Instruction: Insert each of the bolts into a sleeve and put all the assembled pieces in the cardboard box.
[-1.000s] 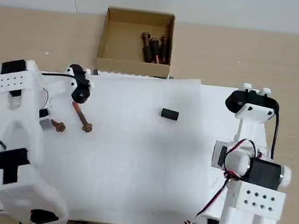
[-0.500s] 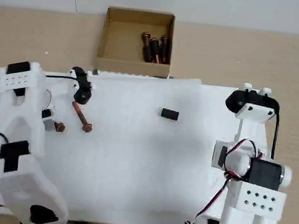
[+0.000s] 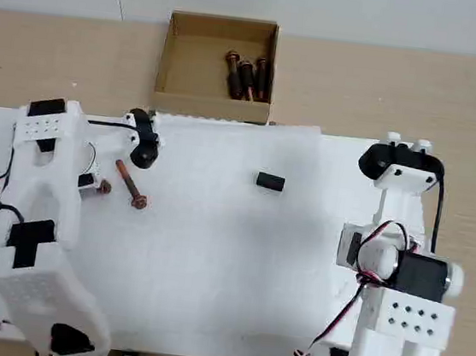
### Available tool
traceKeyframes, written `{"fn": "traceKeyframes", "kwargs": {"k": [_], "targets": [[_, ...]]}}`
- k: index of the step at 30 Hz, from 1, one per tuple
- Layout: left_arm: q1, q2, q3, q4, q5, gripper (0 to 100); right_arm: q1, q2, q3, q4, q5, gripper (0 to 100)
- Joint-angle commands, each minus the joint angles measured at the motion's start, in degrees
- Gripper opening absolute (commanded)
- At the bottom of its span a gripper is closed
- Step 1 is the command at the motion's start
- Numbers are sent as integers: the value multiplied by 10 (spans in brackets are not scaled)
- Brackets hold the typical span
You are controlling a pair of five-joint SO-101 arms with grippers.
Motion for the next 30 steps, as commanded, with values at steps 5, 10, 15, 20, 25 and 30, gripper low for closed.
{"fn": "traceKeyframes", "kwargs": {"k": [5,10,15,20,25,30], "targets": [[4,1,-17,-11,-124,22,3,-12,-3,-1,7,4],[4,-4,-17,17,-124,21,3,-12,-4,-1,7,4],[12,2,-16,16,-124,21,2,-12,-5,-1,7,4],[42,3,-14,6,-98,21,2,-12,-5,-1,18,4],[62,3,-14,5,-80,8,2,-12,-5,-1,34,3],[64,-4,-18,45,-80,5,2,-13,-6,-1,34,3]]}}
